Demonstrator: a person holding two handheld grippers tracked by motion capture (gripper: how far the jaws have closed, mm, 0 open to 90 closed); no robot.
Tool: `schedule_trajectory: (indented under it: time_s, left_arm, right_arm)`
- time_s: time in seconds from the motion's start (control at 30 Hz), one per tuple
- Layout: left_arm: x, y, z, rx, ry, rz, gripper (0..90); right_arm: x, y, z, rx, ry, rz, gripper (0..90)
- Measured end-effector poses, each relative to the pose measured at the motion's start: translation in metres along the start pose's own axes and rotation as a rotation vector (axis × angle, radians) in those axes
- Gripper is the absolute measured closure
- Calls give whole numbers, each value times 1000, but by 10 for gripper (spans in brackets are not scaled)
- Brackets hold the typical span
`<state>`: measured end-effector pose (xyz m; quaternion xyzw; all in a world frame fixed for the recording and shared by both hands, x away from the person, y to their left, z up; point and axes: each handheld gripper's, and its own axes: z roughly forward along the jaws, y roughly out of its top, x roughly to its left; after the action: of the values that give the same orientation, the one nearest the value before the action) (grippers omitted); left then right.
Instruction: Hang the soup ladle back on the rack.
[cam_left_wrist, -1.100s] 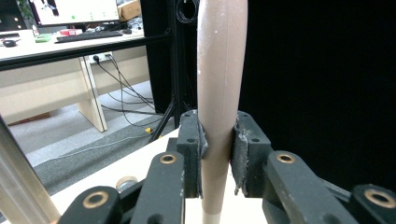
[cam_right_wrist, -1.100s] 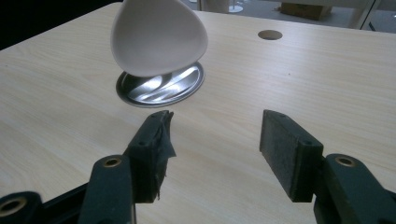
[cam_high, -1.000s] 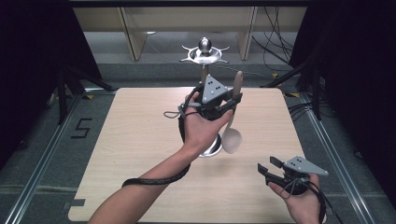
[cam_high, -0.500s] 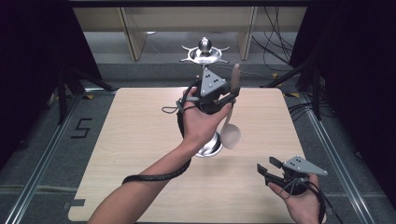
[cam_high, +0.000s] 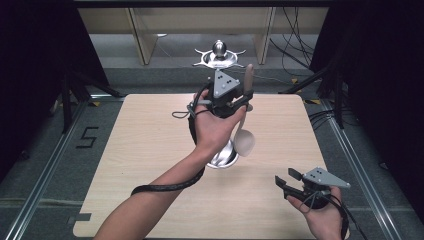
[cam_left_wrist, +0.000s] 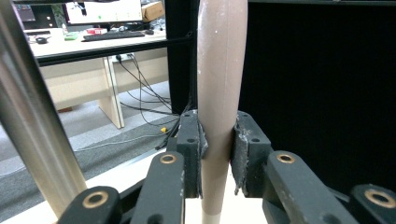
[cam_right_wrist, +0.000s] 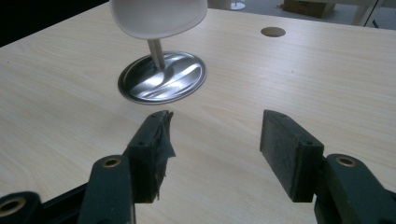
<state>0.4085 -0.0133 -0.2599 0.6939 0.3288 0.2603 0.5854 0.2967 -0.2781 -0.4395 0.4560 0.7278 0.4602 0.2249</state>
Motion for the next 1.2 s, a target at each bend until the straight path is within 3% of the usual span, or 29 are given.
schedule_trajectory:
  time_s: [0.33,0.37,0.7,0.73,0.77,0.83,0.93,1.03,1.1,1.13,1.2]
  left_arm:
    - [1,1,-1,-3,9,-6,743]
    - [2,1,-1,-3,10,-6,743]
    - [3,1,0,2,18,-10,743]
    - [3,0,-1,1,19,-10,743]
    - [3,0,-1,1,20,-10,743]
    - [4,0,-1,2,22,-11,743]
    - [5,-1,-1,3,25,-15,743]
    - [7,-1,-1,5,30,-15,743]
    - [9,-2,-1,4,33,-18,743]
    - [10,-3,-1,2,35,-24,743]
    - [12,-4,-1,5,39,-26,743]
  right_arm:
    - [0,0,0,-4,-2,-6,433]
    - [4,0,0,1,8,43,433]
    - [4,0,-2,27,0,39,432]
    - [3,0,-2,24,-2,33,432]
    - [0,0,0,9,-6,-10,432]
    - [0,0,0,13,-7,-11,432]
    - [3,0,-1,28,-4,29,433]
    - [4,0,-1,30,-2,35,432]
    - [4,0,-1,30,-4,30,432]
    - [1,0,-1,19,-11,-6,432]
    - [0,0,-1,19,-7,-6,432]
